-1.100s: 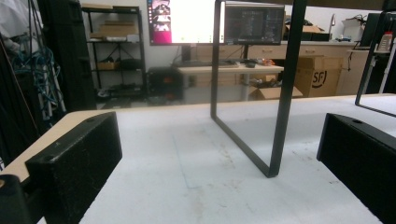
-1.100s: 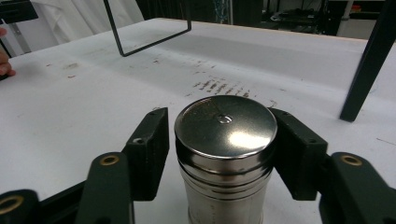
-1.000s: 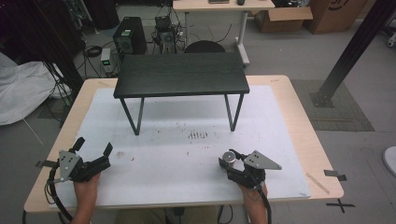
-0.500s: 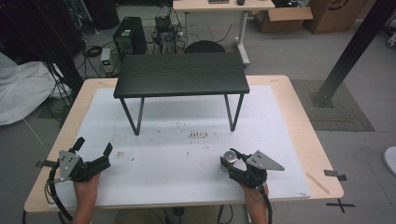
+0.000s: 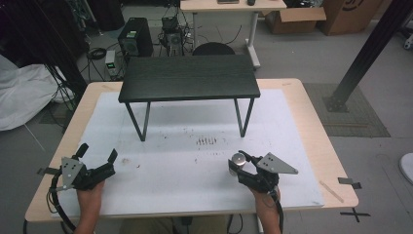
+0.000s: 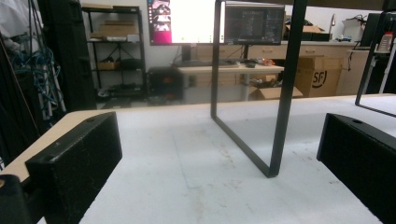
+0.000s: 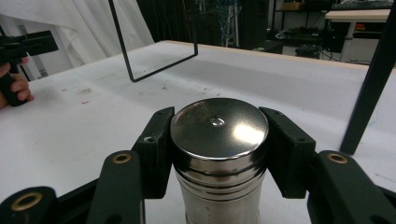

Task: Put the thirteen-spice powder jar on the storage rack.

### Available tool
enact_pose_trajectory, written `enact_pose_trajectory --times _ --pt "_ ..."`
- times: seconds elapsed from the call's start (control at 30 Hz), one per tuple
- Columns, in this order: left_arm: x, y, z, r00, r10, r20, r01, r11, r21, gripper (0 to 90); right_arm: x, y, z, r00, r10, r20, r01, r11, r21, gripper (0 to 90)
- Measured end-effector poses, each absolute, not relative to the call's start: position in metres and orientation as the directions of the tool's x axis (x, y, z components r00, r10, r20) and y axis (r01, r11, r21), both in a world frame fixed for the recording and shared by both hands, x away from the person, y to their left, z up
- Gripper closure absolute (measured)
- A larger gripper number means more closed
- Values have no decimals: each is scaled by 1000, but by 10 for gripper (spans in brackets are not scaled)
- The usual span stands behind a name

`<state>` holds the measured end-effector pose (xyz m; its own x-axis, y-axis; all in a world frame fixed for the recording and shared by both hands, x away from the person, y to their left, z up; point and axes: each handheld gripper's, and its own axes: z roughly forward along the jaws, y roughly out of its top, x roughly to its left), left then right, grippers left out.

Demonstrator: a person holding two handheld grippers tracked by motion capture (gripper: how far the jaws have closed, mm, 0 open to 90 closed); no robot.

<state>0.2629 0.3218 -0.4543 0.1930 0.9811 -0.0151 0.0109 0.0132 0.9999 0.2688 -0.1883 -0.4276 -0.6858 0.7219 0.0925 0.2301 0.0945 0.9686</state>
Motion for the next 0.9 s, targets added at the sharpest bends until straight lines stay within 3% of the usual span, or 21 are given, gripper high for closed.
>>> enact_pose_trajectory --times 0.9 --pt "263 322 -454 193 981 -16 12 14 1000 4 281 -182 -374 -746 659 95 198 83 977 485"
